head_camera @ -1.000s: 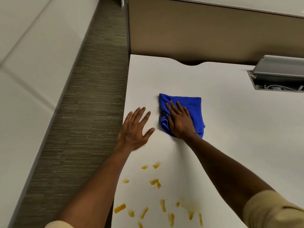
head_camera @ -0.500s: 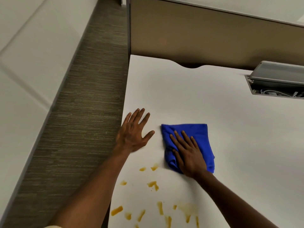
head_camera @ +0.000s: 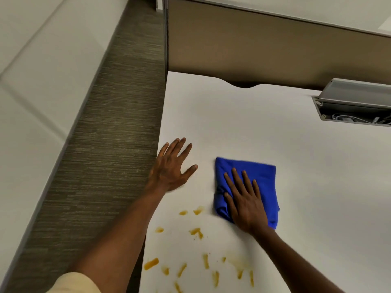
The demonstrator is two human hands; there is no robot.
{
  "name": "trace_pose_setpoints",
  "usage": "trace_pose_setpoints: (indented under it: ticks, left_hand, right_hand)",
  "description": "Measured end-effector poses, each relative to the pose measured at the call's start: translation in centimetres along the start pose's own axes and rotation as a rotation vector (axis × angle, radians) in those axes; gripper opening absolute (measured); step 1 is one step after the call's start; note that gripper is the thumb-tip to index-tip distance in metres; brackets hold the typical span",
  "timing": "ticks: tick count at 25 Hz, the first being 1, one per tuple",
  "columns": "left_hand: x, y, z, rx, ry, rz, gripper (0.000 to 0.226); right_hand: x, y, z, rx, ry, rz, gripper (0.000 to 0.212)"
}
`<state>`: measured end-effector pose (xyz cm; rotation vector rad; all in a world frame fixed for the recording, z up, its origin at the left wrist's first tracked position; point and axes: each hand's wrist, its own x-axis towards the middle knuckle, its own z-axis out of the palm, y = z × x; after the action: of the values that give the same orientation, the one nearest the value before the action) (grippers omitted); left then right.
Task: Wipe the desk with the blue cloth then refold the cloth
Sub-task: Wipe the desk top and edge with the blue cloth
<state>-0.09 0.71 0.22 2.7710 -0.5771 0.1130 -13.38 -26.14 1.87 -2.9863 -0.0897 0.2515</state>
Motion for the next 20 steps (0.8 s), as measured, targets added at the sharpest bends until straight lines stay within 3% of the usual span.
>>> trace_pose_setpoints:
  ticks: [3,6,10,13,20]
  left_hand:
    - [0.1,0.0,0.2,0.004,0.007,-0.005,0.076]
    - [-0.1,0.2,0.2,0.006,-0.006,-0.007,0.076]
    - [-0.3,0.6,-0.4,0.028,-0.039,0.036,0.073]
    - [-0.7,1.3,-0.9,0.066,-0.084,0.166,0.064]
    - [-1.8,2.1,-1.0,0.075,-0.172,0.17,0.064]
  right_hand:
    - [-5.3,1.0,1.4,-0.047,0.0,-0.021,0.062]
    - [-2.2,2.1,-0.2,-0.084,-0.044,-0.107,0.063]
    - [2.9,2.8,-1.3,0.004,0.008,0.086,0.063]
    - [3.4,2.1,-1.4,0.029,0.011,0.131,0.065]
    - [-11.7,0.8,1.7,0.014,0.013,0.027,0.061]
